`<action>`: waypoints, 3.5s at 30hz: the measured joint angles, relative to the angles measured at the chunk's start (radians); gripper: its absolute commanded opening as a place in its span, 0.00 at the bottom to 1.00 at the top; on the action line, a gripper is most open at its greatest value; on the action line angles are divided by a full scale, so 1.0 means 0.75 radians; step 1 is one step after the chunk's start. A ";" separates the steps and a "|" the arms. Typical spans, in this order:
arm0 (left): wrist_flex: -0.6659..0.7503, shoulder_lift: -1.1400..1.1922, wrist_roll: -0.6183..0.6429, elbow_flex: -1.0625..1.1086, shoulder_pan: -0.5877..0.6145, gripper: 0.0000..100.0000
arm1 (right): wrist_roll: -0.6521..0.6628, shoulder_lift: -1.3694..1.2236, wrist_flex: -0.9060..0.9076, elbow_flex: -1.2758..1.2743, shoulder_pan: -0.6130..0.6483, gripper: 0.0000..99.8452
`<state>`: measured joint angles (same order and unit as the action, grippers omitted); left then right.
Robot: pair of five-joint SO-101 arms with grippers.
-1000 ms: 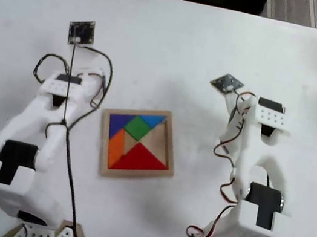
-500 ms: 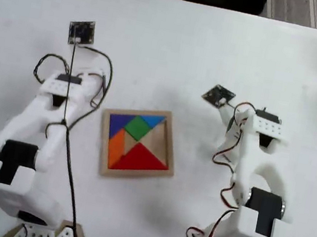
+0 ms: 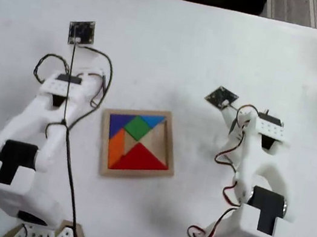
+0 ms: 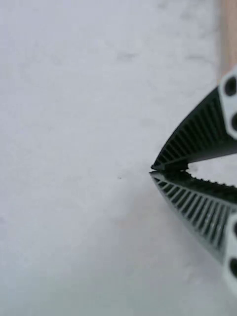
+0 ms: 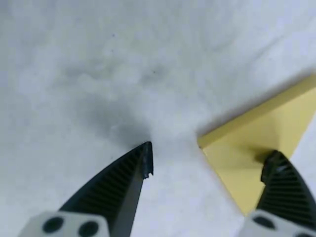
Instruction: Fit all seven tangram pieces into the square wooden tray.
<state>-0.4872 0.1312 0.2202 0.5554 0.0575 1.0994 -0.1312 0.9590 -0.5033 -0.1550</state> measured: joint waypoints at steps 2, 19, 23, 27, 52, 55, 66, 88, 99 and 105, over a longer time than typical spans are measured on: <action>0.000 0.000 0.000 0.000 0.000 0.02 | 0.000 0.000 0.004 0.000 0.000 0.34; 0.000 0.000 0.000 0.000 0.000 0.02 | 0.000 -0.125 -0.033 0.086 -0.053 0.34; 0.000 0.000 0.000 0.000 0.000 0.02 | 0.008 -0.133 -0.033 0.090 -0.055 0.34; 0.000 0.000 0.000 0.000 0.000 0.02 | 0.051 -0.137 -0.033 0.092 -0.074 0.34; 0.000 0.000 0.000 0.000 0.000 0.02 | 0.098 -0.426 0.074 0.454 -0.178 0.02; 0.000 0.000 0.000 0.000 0.000 0.02 | 0.031 -0.450 0.117 0.505 -0.186 0.02; 0.000 0.000 0.000 0.000 0.000 0.02 | -0.215 -0.462 0.620 0.773 -0.196 0.02; -0.029 0.000 0.000 0.000 0.000 0.02 | -0.986 -0.145 0.906 0.714 0.280 0.02; -0.061 -0.153 -0.131 0.096 0.000 0.02 | -1.579 -0.098 0.550 0.516 0.589 0.02; -0.061 -0.174 -0.182 0.102 0.000 0.02 | -1.829 -0.168 0.413 0.511 0.689 0.02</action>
<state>-0.5332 0.0008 0.0836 0.6322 0.0575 -0.2723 -0.2570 1.2689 -0.1197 0.3621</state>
